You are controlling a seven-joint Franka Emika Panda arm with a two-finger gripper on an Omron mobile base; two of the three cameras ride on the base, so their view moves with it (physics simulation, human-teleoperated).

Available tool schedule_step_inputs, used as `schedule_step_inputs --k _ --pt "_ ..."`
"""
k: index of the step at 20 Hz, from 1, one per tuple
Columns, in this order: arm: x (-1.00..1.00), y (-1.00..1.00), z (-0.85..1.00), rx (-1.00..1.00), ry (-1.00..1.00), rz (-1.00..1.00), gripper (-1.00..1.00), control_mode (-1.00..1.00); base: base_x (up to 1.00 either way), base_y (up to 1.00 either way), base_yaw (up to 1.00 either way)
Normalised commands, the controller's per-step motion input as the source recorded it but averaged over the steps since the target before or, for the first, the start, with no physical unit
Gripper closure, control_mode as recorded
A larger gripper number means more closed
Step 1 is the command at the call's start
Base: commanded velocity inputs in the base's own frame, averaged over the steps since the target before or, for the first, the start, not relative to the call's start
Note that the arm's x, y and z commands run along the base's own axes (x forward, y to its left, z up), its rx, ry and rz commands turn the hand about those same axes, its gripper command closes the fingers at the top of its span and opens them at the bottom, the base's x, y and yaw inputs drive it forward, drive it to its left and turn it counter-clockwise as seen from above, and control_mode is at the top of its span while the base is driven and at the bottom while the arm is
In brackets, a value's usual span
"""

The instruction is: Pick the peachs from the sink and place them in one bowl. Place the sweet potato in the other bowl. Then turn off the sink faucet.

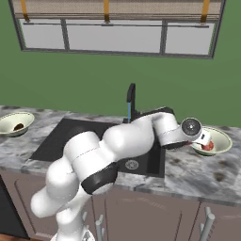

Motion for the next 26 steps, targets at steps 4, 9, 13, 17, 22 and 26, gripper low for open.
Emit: schedule_step_inputs --k 4,9,13,17,22,26 --pt "0.32 -0.27 -0.23 0.0 0.03 0.0 1.0 -1.0 0.0 0.0 0.0" --pt "0.27 -0.31 -0.18 0.0 0.03 0.0 1.0 -1.0 0.0 0.0 0.0" --pt "0.19 -0.3 -0.13 0.0 0.02 0.0 1.0 -1.0 0.0 0.0 0.0" --pt "0.12 -0.22 -0.1 0.0 0.02 0.0 1.0 -1.0 0.0 0.0 0.0" --pt "0.13 -0.2 -0.12 0.0 0.03 0.0 1.0 -1.0 0.0 0.0 0.0" --pt "0.12 -0.14 -0.18 0.0 0.05 0.0 -1.0 -1.0 0.0 0.0 0.0"
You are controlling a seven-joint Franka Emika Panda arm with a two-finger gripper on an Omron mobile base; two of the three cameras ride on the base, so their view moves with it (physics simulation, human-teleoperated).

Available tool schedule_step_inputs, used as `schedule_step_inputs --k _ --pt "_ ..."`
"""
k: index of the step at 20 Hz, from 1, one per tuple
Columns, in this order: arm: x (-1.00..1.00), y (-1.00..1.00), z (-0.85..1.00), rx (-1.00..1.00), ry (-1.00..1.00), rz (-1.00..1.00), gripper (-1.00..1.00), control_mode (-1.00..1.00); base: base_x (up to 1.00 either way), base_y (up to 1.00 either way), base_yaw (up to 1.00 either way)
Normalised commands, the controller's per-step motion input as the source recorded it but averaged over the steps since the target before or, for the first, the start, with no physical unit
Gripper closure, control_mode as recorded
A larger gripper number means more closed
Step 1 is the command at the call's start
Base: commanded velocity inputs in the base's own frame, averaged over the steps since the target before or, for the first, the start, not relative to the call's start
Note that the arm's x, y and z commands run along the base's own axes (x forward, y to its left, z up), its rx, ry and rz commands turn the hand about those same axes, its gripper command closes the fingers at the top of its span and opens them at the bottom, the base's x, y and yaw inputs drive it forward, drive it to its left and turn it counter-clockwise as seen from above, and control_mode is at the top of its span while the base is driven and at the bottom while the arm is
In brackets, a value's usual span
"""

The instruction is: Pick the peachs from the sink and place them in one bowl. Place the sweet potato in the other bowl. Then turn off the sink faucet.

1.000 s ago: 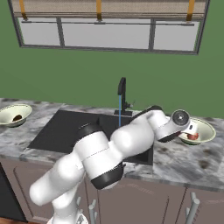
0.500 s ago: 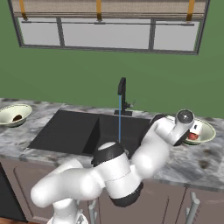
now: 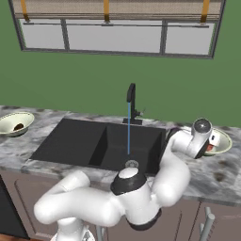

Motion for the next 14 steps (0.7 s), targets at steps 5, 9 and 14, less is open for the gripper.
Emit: schedule_step_inputs --k 5,9,14 --pt "0.06 -0.33 -0.13 0.0 0.01 0.0 -1.0 -1.0 0.0 0.0 0.0" --pt "0.0 -0.32 0.07 0.05 -0.05 0.0 -1.0 -1.0 0.0 0.0 0.0" --pt "0.0 -0.16 0.27 0.04 -0.13 0.0 -1.0 -1.0 0.0 0.0 0.0"
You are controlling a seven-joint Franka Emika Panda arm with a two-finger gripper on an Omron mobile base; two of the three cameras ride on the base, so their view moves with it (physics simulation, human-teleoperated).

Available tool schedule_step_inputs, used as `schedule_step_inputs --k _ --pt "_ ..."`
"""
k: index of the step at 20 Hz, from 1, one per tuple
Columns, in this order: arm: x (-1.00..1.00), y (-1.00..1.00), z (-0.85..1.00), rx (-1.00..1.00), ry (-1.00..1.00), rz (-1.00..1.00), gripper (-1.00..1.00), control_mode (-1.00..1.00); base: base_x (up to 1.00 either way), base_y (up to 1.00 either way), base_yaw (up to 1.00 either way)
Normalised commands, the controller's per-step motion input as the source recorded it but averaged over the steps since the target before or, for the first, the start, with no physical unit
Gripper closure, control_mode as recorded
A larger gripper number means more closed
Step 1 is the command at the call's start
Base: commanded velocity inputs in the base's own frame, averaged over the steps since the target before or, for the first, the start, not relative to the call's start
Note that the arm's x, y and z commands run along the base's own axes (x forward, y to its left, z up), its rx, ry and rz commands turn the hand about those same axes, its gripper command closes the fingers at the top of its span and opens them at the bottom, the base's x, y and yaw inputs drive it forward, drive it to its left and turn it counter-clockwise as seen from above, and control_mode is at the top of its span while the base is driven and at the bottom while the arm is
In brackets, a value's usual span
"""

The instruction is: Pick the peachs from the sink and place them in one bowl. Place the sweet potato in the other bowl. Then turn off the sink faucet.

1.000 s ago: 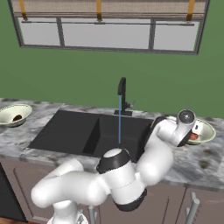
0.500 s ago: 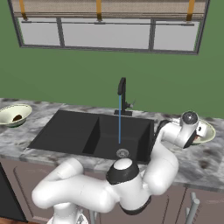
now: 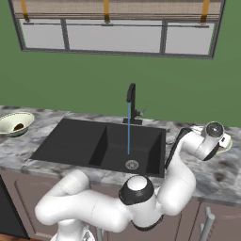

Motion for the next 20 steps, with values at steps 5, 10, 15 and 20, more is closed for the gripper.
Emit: schedule_step_inputs --k 5,10,15,20 --pt "-0.66 0.05 0.51 0.02 -0.21 0.0 -1.0 -1.0 0.0 0.0 0.0" --pt "-0.99 0.75 0.24 -0.05 -0.14 0.03 -1.0 -1.0 0.0 0.0 0.0" --pt "-0.6 1.0 0.46 -0.24 0.02 0.13 -1.0 -1.0 0.0 0.0 0.0" --pt "0.0 0.99 0.62 -0.23 0.08 0.15 -1.0 -1.0 0.0 0.0 0.0"
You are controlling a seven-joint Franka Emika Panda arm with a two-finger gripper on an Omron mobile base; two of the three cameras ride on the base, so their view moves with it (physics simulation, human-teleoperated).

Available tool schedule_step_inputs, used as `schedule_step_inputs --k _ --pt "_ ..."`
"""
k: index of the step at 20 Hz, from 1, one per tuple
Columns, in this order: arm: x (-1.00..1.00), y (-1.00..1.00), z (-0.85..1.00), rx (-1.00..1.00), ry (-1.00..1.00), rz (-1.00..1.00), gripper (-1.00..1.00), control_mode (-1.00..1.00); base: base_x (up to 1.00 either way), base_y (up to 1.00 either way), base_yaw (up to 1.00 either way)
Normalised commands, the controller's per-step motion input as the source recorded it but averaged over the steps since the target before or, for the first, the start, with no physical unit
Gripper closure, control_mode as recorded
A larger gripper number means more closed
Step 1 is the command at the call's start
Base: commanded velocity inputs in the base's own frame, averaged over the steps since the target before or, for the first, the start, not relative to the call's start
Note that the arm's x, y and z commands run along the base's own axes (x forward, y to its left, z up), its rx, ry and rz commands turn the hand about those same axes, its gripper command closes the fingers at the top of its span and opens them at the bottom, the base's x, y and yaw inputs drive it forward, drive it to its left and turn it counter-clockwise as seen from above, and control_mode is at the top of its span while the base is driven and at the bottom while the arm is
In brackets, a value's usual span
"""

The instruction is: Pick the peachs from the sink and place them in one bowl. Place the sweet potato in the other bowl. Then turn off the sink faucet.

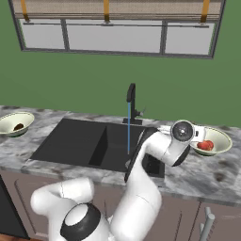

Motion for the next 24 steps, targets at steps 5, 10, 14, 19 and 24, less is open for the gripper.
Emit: schedule_step_inputs --k 5,10,14,19,24 --pt "0.46 0.66 0.55 -0.12 0.21 0.15 -1.0 -1.0 0.0 0.0 0.0" --pt "0.75 0.25 0.53 -0.09 0.22 0.13 -1.0 -1.0 0.0 0.0 0.0" --pt "0.71 0.03 0.23 -0.02 0.08 0.07 -1.0 -1.0 0.0 0.0 0.0" --pt "0.81 0.0 -0.11 0.03 0.08 0.18 -1.0 -1.0 0.0 0.0 0.0" --pt "0.62 -0.01 -0.57 0.13 0.02 0.29 -1.0 -1.0 0.0 0.0 0.0"
